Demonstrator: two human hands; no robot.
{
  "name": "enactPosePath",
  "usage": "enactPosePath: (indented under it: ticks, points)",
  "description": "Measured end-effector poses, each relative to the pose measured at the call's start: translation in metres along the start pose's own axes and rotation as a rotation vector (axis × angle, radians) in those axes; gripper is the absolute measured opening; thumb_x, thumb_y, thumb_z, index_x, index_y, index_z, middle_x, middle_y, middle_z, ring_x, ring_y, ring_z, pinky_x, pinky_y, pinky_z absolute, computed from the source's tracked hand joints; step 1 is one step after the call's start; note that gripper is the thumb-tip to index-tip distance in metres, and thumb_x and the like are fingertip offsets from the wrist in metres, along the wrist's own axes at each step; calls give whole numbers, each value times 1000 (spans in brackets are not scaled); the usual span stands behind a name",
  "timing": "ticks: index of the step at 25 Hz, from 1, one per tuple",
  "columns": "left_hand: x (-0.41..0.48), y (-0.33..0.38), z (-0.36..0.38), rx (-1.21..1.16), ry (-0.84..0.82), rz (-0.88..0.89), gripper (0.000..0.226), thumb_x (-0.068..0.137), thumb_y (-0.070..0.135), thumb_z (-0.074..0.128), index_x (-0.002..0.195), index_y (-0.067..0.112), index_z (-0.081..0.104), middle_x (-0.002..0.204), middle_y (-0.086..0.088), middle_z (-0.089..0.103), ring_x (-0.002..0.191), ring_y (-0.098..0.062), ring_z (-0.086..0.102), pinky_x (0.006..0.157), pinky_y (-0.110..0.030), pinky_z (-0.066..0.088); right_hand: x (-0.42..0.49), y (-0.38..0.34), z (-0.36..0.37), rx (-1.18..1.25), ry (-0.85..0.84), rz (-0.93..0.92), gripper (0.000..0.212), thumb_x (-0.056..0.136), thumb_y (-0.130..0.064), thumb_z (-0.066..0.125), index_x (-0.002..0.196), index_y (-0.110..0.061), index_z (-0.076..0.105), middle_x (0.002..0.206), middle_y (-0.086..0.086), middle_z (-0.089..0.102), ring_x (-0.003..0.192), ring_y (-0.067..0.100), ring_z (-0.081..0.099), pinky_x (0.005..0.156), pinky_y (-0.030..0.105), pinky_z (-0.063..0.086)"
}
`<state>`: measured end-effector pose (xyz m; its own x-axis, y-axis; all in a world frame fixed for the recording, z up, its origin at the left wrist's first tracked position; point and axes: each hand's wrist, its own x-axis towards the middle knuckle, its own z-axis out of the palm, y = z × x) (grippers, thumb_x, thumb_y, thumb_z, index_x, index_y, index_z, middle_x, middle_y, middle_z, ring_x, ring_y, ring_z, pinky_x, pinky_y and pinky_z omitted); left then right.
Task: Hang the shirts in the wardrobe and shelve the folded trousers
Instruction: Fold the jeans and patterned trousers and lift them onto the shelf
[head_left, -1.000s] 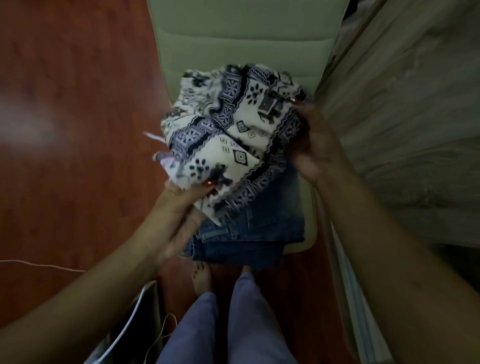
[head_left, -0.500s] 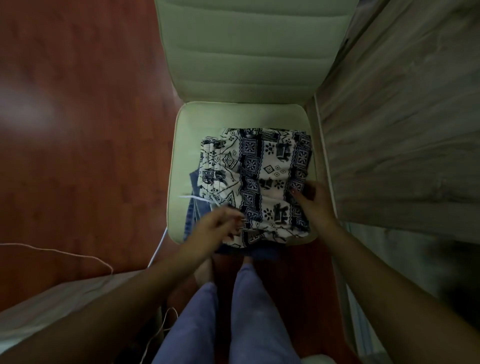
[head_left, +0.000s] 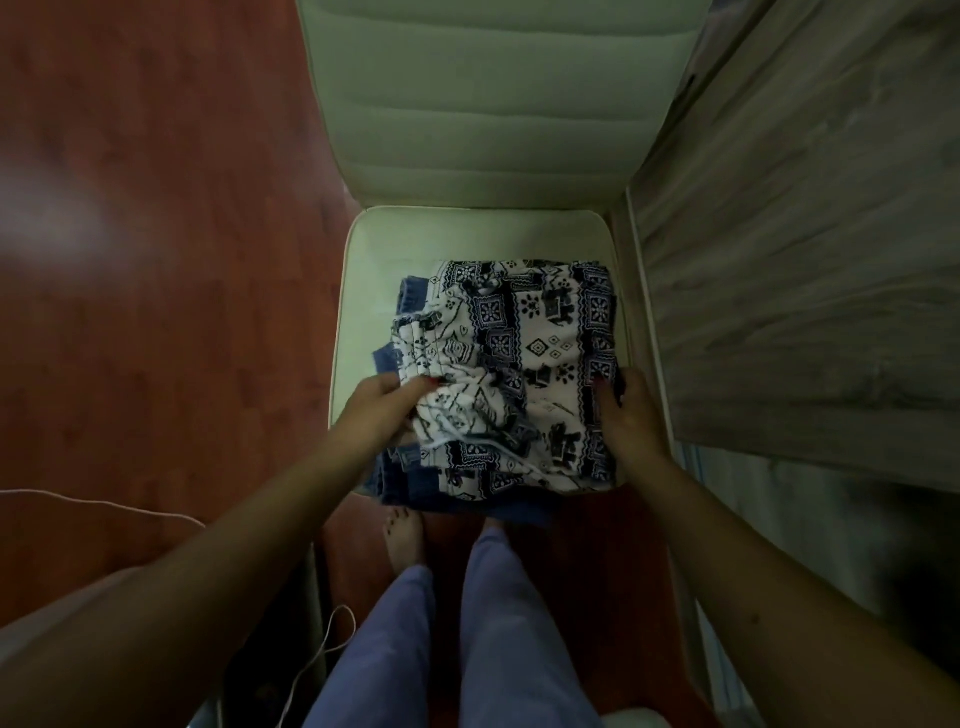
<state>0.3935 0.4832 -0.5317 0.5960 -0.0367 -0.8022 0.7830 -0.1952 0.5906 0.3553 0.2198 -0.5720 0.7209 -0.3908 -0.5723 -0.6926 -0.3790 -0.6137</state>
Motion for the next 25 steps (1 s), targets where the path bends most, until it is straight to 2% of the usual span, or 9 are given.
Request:
enactPosePath:
  ticks: [2,4,6,9,14,17,21,23,25]
  points:
    - [-6,-10,-1,53,22,40,23,90,25,62,70,17,54,43,13,58,44,-1,55,47,-14,45,-1,2,-1,-9,2,-7,32,98,-28,45,117,-4,49,103,9,56,92,23,55,73,27,38]
    - [-3,-24,-4,109,155,132,22,86,21,69,76,11,51,52,12,57,51,-4,53,42,-9,38,1,2,0,-36,14,-32,31,95,-28,52,115,-4,50,105,8,55,92,20,53,72,25,37]
    - [8,-31,-10,65,253,147,37,78,20,77,96,7,48,79,7,55,71,-8,55,55,-13,43,4,1,1,-25,72,-16,39,89,-28,61,117,-4,47,108,6,51,93,18,52,73,25,37]
    - [25,-32,-16,14,99,46,66,66,43,82,112,6,53,103,-4,64,95,-23,64,83,-33,54,5,4,2,85,-6,152,57,86,-36,64,128,-7,40,112,5,54,93,17,53,73,24,41]
    - [43,-21,-22,48,-71,-154,117,53,71,76,143,10,32,145,-6,40,130,-27,38,103,-39,35,-3,6,-2,381,-277,354,39,86,-47,60,115,-21,56,99,0,69,86,18,67,71,29,52]
    - [40,-13,-18,30,-161,-163,115,48,68,80,142,17,39,154,-1,33,141,-26,26,104,-37,29,-4,1,-9,497,-408,419,39,84,-42,63,115,-19,62,93,2,75,83,19,72,66,28,54]
    - [25,-1,-17,-48,-228,-60,67,74,54,71,128,20,52,134,8,52,133,-14,32,109,-35,21,-29,-8,-18,678,-458,389,19,90,-27,50,102,-18,63,79,0,76,70,15,72,63,28,57]
    - [10,7,-22,-54,-226,-22,91,66,63,74,139,19,41,141,6,47,135,-19,34,113,-38,21,-49,-19,-32,783,-441,324,20,91,-24,47,100,-19,64,87,3,75,78,18,70,80,37,54]
    - [-11,33,-33,-107,-268,47,104,56,68,78,142,25,37,146,-1,47,132,-28,45,112,-47,30,-75,-42,-55,890,-420,228,26,90,-25,46,106,-16,64,93,5,75,82,20,70,80,37,55]
